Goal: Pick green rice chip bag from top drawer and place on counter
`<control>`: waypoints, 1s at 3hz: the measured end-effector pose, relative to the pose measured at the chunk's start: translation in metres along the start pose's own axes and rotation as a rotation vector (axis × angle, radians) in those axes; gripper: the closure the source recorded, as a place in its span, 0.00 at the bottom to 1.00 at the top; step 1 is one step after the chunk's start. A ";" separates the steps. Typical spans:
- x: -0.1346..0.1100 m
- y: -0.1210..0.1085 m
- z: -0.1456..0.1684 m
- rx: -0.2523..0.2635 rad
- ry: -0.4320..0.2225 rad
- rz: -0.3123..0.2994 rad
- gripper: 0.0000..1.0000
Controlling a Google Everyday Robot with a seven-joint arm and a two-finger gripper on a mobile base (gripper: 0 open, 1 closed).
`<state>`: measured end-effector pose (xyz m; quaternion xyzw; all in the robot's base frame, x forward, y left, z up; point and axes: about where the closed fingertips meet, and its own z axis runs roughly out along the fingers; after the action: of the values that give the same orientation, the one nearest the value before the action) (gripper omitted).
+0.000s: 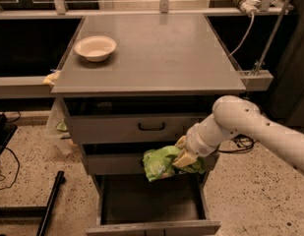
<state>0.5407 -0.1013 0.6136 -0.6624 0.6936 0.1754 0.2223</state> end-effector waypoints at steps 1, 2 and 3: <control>-0.055 0.006 -0.073 0.026 0.092 -0.044 1.00; -0.071 0.011 -0.101 0.054 0.130 -0.073 1.00; -0.071 0.011 -0.101 0.055 0.129 -0.073 1.00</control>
Offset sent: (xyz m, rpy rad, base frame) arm -0.0095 0.0068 0.0777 -0.0822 -0.0307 0.0177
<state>0.5239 -0.0950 0.7358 -0.6908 0.6864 0.1051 0.2013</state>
